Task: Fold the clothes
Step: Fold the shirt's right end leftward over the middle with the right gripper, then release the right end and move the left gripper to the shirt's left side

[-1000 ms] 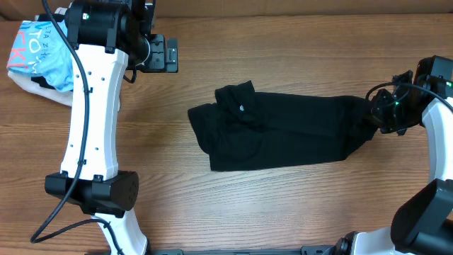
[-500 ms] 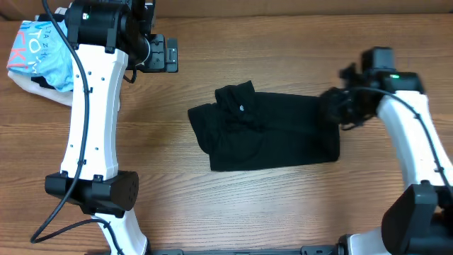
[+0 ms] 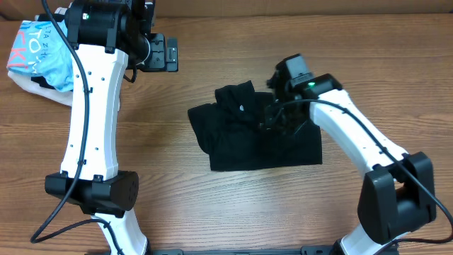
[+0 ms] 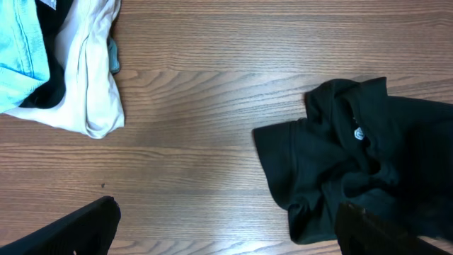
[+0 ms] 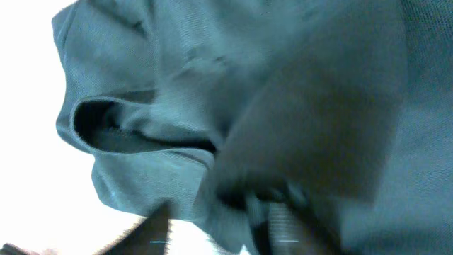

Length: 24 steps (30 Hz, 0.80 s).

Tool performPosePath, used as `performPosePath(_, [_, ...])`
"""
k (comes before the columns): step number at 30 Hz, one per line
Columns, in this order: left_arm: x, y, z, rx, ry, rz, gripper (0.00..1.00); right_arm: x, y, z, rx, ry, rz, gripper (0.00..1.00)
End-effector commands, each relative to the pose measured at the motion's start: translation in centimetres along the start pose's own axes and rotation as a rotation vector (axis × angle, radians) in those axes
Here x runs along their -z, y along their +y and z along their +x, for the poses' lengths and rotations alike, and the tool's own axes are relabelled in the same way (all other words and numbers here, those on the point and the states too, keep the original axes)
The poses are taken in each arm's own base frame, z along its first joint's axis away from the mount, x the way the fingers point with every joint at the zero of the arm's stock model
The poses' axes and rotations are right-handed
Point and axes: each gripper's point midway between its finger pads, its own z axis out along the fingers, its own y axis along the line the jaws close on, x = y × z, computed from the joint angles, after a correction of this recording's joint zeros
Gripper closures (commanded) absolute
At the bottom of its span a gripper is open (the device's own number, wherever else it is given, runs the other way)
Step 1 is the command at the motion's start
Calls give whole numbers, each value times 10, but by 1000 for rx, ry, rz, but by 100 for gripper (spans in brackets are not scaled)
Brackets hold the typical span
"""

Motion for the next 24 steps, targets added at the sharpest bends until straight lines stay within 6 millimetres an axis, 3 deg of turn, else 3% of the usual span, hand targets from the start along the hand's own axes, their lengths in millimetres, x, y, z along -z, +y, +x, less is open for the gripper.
performPosePath(1, [3, -3, 2, 18, 3, 27, 0, 10, 10, -7, 14, -31, -7, 0])
performPosePath(6, [-14, -19, 19, -53, 96, 117, 0, 57, -5, -26, -49, -89, -1, 0])
performPosePath(8, [-31, -18, 28, -60, 144, 114, 0, 81, -21, -35, -96, -126, 15, 0])
performPosePath(11, [-64, -24, 42, -105, 209, 151, 0, 102, -43, -42, -142, -156, 29, 0])
performPosePath(16, [-123, -38, 68, -156, 273, 252, 0, 113, -78, -39, -237, -151, 53, 0])
performPosePath(24, [-185, -62, 108, -164, 292, 419, 0, 116, -87, -40, -236, -157, 68, 0])
